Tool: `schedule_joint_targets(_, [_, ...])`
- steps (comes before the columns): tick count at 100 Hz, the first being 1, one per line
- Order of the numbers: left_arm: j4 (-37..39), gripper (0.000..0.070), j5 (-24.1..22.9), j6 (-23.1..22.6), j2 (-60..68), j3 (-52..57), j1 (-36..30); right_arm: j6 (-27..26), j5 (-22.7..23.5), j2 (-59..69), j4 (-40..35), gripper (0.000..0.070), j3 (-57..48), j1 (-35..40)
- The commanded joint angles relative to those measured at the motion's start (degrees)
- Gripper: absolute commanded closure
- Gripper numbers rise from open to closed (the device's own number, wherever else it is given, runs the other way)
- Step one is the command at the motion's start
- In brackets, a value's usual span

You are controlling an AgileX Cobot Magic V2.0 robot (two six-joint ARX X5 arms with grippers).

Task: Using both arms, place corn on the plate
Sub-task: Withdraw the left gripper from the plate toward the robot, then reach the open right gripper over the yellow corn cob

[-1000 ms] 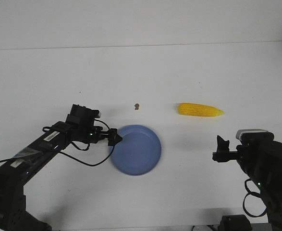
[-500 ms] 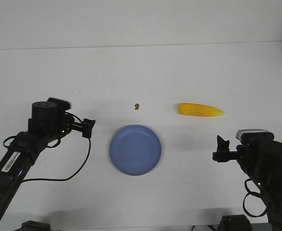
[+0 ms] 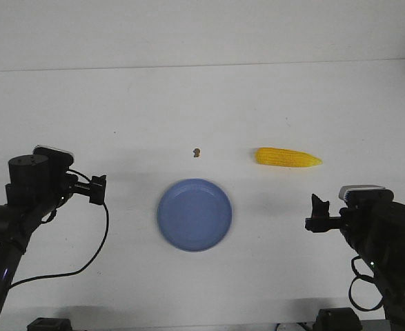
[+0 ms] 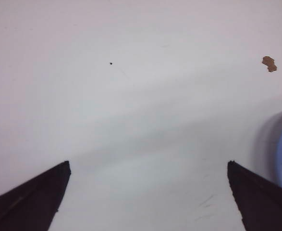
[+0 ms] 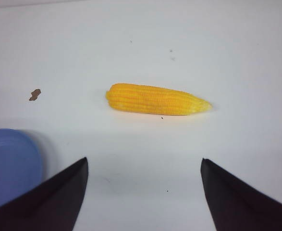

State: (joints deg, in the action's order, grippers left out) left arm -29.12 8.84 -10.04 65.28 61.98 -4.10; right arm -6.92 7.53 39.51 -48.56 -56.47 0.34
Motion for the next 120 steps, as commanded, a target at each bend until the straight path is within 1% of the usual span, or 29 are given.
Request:
schedule_joint_targets(1, [0.4,0.0024,-0.1,-1.1,0.4,0.7,0.0,-0.5,0.0,0.3,0.9,0.0207,-0.9,0.1])
schedule_joint_targets(16, [0.5,0.0034,-0.1,-1.1,0.4,0.7,0.0,-0.9,0.4,0.3,2.4,0.0207,-0.9,0.1])
schedule_joint_targets(31, [0.5,0.0034,-0.1,-0.8,0.4,0.7,0.0,2.3,0.4,2.0,5.3,0.0207,-0.9,0.1])
schedule_joint_targets(38, [0.7,0.0034,-0.1,-0.8,0.4,0.7,0.0,4.8,0.4,4.6,5.8,0.0207,-1.4,0.1])
schedule_joint_targets(51, [1.3,0.0034,-0.1,-0.9,0.4,0.7,0.0,9.8,0.6,13.6,5.9,0.0207,-3.8,0.1])
schedule_joint_targets(58, [1.3,0.0034,-0.1,-0.9,0.4,0.7,0.0,12.5,1.9,19.4,6.0,0.0207,-5.6,0.1])
schedule_joint_targets(69, [1.4,0.0034,-0.1,-0.9,0.4,0.7,0.0,17.4,1.9,29.0,6.5,0.0207,-9.4,0.1])
schedule_joint_targets(76, [1.3,0.0034,-0.1,-0.9,0.4,0.7,0.0,19.9,1.8,34.6,6.7,0.0207,-11.7,0.2])
schedule_joint_targets(86, [1.4,0.0034,-0.1,-0.9,0.4,0.7,0.0,22.0,1.4,41.2,8.2,0.0207,-14.3,0.8])
schedule_joint_targets(104, [2.1,0.0034,-0.1,-0.9,0.4,0.7,0.0,27.3,1.1,50.5,8.3,0.0206,-18.2,2.7])
schedule_joint_targets(120, [2.2,0.0034,-0.1,-0.9,0.4,0.7,0.0,31.1,1.0,54.9,10.2,0.0203,-19.3,4.9])
